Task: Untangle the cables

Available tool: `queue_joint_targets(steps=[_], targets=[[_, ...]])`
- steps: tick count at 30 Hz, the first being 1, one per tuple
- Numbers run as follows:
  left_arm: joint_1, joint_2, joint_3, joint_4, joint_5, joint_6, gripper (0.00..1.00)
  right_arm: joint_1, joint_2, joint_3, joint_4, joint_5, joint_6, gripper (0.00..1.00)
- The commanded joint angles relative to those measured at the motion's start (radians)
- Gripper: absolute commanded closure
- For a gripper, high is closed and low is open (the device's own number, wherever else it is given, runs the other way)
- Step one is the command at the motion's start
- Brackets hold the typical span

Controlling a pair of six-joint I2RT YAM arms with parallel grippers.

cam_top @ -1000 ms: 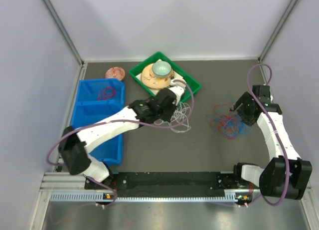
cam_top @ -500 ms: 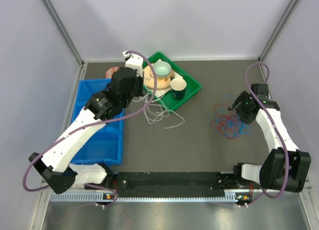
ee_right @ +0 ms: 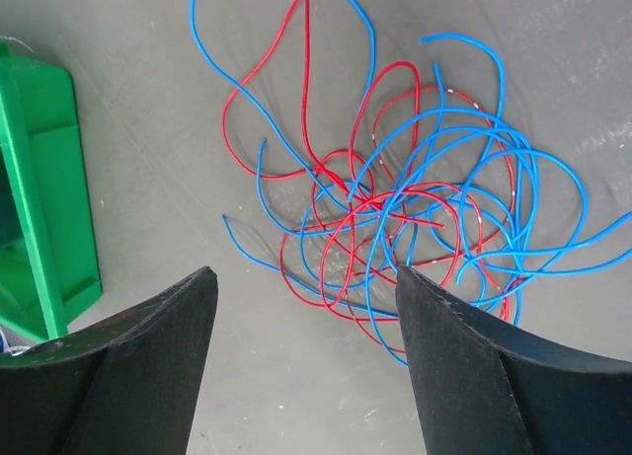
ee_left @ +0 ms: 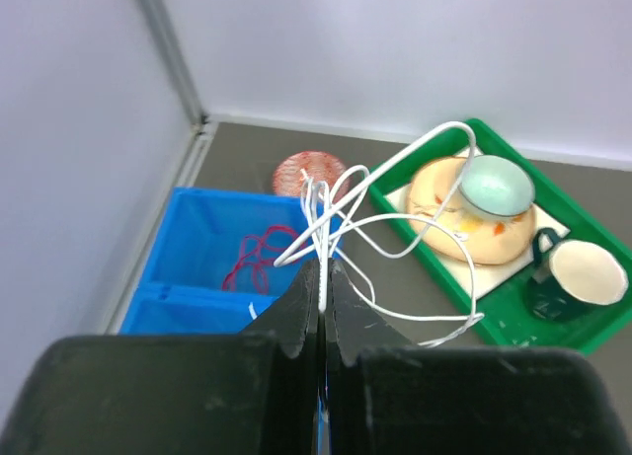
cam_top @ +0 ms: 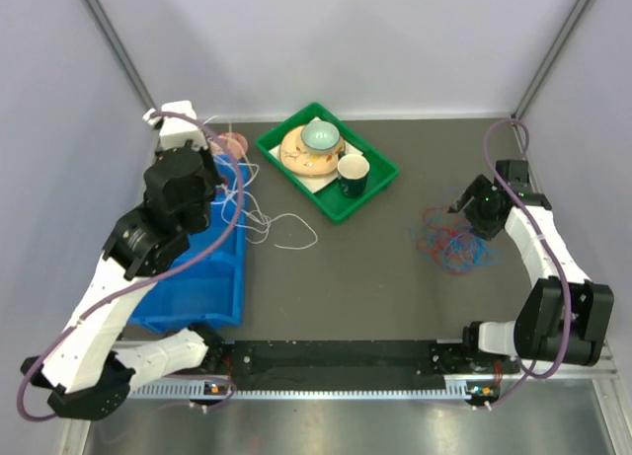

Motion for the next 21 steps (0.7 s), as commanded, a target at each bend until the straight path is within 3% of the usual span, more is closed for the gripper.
queue_joint_targets(steps=[1,3,7,16,21], targets=[[0.004,-0.087,-0.101,-0.028,-0.193,-0.108,1.00,-0.008,0.022,0.062,0.033,-0.022,-0.021,0.28],[0.007,-0.089,-0.164,-0.066,-0.276,-0.164,1.00,-0.008,0.035,0.063,0.042,-0.031,-0.018,0.28],[0.053,-0.041,-0.233,-0.154,-0.299,-0.299,1.00,-0.010,0.064,0.066,0.053,-0.055,-0.014,0.28],[0.275,-0.095,-0.460,-0.125,-0.134,-0.504,1.00,-0.008,0.059,0.057,0.059,-0.068,-0.015,0.28],[0.341,-0.090,-0.485,-0.201,-0.150,-0.642,1.00,-0.008,0.059,0.049,0.062,-0.071,-0.017,0.28]])
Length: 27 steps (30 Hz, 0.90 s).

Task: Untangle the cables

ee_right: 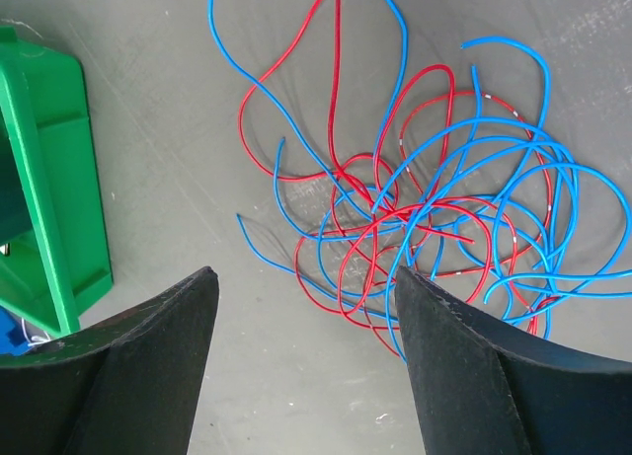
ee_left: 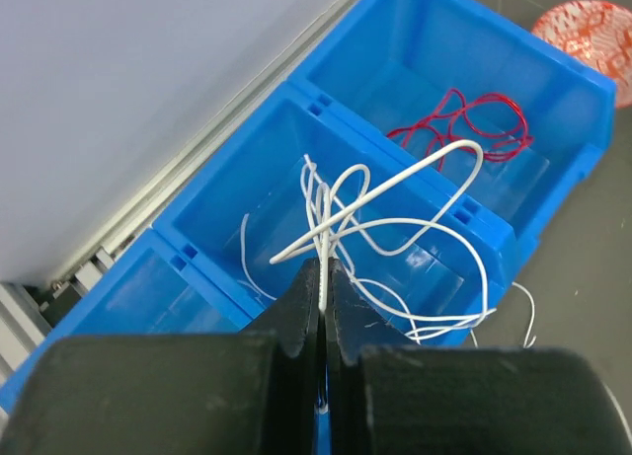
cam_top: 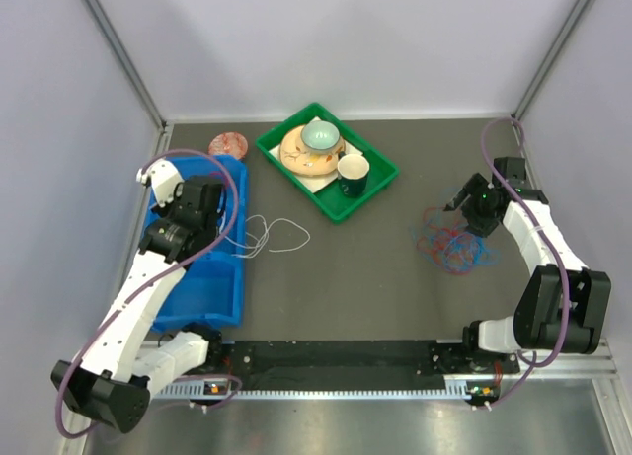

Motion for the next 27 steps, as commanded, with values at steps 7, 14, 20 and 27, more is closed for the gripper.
queue_joint_targets(steps=[7,14,20,27], targets=[[0.080,0.045,0.015,-0.085,0.051,-0.195,0.30,-0.008,-0.009,0.029,0.038,-0.014,-0.013,0.28],[0.076,0.060,0.049,0.089,0.223,0.053,0.08,-0.010,-0.015,0.026,0.041,-0.011,-0.011,0.28],[-0.100,0.164,0.058,0.218,0.488,0.262,0.19,-0.008,-0.013,0.023,0.041,-0.007,-0.010,0.28],[-0.251,0.419,0.083,0.122,0.582,0.253,0.18,-0.008,-0.022,0.026,0.041,-0.005,-0.005,0.29]])
